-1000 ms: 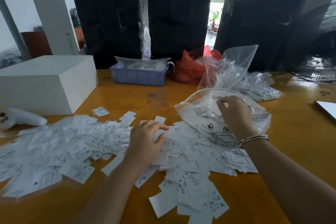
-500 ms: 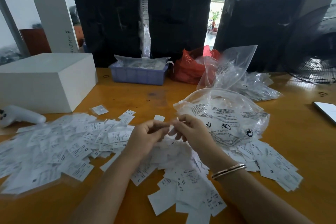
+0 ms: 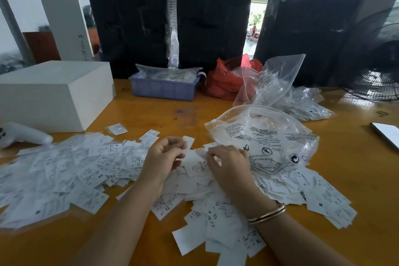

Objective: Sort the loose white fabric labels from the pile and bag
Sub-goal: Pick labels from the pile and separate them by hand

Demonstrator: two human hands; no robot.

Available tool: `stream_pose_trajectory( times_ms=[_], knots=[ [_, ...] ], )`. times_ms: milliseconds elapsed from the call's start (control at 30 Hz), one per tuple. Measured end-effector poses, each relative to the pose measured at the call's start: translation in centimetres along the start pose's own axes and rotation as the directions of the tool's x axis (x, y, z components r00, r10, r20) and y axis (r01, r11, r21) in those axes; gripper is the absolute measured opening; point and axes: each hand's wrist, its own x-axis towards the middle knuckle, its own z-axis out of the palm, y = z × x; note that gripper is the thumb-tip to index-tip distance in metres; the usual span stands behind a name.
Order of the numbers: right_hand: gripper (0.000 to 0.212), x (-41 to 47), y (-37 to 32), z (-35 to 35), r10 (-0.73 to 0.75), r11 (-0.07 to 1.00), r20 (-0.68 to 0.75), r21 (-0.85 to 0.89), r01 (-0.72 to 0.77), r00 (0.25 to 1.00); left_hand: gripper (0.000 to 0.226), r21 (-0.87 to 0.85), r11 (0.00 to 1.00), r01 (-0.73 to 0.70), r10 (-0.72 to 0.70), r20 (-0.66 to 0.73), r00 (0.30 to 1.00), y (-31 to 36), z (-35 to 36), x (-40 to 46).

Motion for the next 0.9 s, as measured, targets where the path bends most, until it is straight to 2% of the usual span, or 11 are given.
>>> stream_pose_trajectory(
  times_ms=[67, 133, 233, 300, 367, 433, 533, 667, 767, 833, 900],
  knots=[
    [0.016, 0.0, 0.1, -0.2, 0.14, 0.938, -0.028, 0.325, -0.124, 0.99, 0.026, 0.003, 1.0, -0.01, 0.01, -0.01, 1.0, 0.1, 0.0, -0.1],
    [0.021, -0.3, 0.1, -0.5, 0.279, 0.727, 0.048, 0.642, -0.244, 0.959, 0.022, 0.027, 0.999, -0.045, 0.046, -0.026, 0.999, 0.1, 0.1, -0.2],
    [0.031, -0.5, 0.4, -0.9, 0.357, 0.44, 0.159, 0.841, -0.316, 0.921, 0.015, 0.057, 0.995, -0.086, 0.088, -0.046, 0.995, 0.1, 0.3, -0.3],
    [0.027, -0.5, 0.6, -0.9, 0.36, 0.358, 0.191, 0.876, -0.324, 0.913, 0.006, 0.061, 0.995, -0.08, 0.084, -0.053, 0.995, 0.2, 0.4, -0.4],
    [0.02, -0.4, 0.7, -0.9, 0.359, 0.34, 0.194, 0.884, -0.322, 0.913, 0.006, 0.091, 0.993, -0.072, 0.078, -0.058, 0.995, 0.3, 0.4, -0.4],
    [0.024, -0.4, 0.7, -0.8, 0.362, 0.339, 0.172, 0.891, -0.301, 0.916, 0.011, 0.158, 0.984, -0.087, 0.096, -0.048, 0.994, 0.2, 0.4, -0.4],
    [0.021, -0.3, 0.9, -0.8, 0.37, 0.313, 0.114, 0.919, -0.239, 0.922, 0.013, 0.284, 0.938, -0.2, 0.202, 0.021, 0.979, 0.2, 0.5, -0.7],
    [0.007, -0.2, 1.0, -0.9, 0.358, 0.248, 0.094, 0.95, -0.192, 0.929, 0.011, 0.502, 0.749, -0.433, 0.399, 0.182, 0.899, 0.1, 1.0, -1.3],
    [0.015, -0.2, 1.0, -0.9, 0.346, 0.281, 0.084, 0.941, -0.188, 0.935, 0.013, 0.555, 0.65, -0.518, 0.471, 0.241, 0.849, 0.1, 1.3, -1.5],
    [0.018, -0.3, 0.9, -0.9, 0.322, 0.324, 0.071, 0.929, -0.18, 0.944, 0.015, 0.567, 0.64, -0.518, 0.472, 0.242, 0.848, 0.2, 1.3, -1.5],
    [0.01, -0.4, 0.8, -1.0, 0.263, 0.347, 0.063, 0.925, -0.156, 0.963, 0.015, 0.568, 0.641, -0.516, 0.474, 0.236, 0.848, 0.2, 1.3, -1.5]
  ],
)
